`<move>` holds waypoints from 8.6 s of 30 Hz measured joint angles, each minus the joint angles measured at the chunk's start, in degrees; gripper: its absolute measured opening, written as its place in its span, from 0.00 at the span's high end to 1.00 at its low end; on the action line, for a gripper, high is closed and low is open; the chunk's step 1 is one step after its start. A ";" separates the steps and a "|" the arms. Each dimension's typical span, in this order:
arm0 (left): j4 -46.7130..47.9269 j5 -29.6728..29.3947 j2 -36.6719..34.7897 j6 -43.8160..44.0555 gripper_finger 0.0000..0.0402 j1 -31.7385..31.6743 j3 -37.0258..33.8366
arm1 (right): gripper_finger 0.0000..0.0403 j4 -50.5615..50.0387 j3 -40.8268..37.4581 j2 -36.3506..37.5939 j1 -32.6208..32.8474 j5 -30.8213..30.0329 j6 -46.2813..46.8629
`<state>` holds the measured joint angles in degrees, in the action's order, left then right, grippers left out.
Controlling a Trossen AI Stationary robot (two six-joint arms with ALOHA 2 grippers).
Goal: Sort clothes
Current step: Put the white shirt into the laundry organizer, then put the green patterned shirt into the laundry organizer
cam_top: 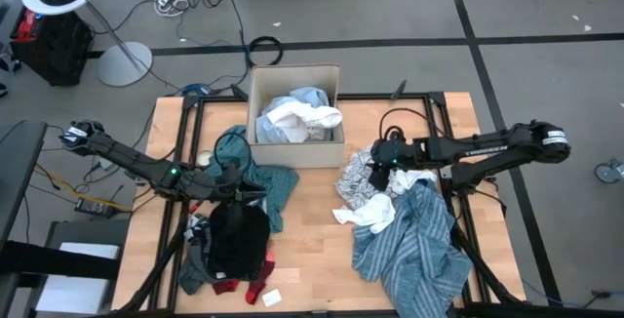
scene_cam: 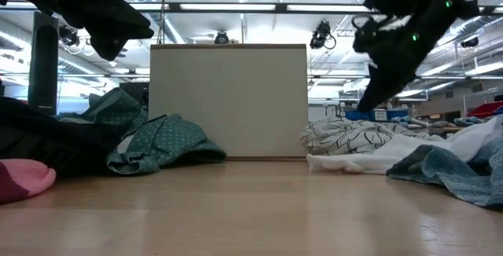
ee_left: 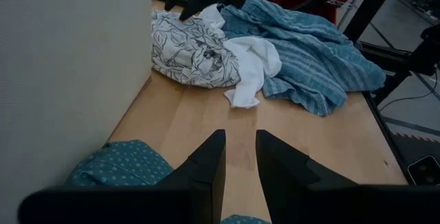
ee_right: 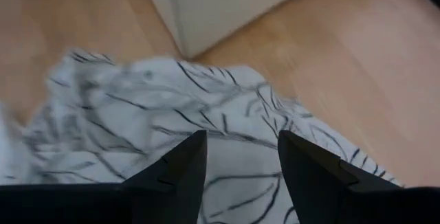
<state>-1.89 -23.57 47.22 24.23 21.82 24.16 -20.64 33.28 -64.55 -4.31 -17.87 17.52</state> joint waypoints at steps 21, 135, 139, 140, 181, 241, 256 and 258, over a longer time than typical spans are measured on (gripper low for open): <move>0.02 -0.11 0.00 0.20 0.79 0.00 -0.02 | 0.98 -4.55 -0.96 2.37 1.69 3.10 3.42; 45.27 3.13 0.20 17.23 0.84 -16.22 6.21 | 0.40 -59.33 94.39 -37.13 -18.21 23.89 -19.05; 43.03 6.23 0.20 22.85 0.83 -16.22 1.69 | 0.40 -59.39 91.50 -32.05 -17.34 22.57 -17.73; 42.16 6.64 0.20 23.70 0.82 -16.22 0.40 | 0.40 -59.32 90.47 -30.48 -17.05 21.74 -17.42; 37.70 -11.95 5.44 -11.03 1.00 -15.07 53.29 | 0.42 28.11 -15.03 10.35 0.56 11.22 13.46; 82.68 -7.12 39.66 -10.67 0.65 -20.65 98.03 | 0.42 35.36 -14.91 9.44 2.44 11.91 8.29; 77.47 -20.98 18.55 29.67 0.65 2.03 50.38 | 0.42 35.53 -14.91 9.44 2.46 12.07 8.45; 75.81 -20.95 17.89 33.41 0.65 3.17 45.03 | 0.42 35.56 -14.91 9.44 2.46 12.07 8.82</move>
<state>73.92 -44.52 65.11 57.64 24.99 69.19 14.92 18.37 -55.11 -1.85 -5.80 26.34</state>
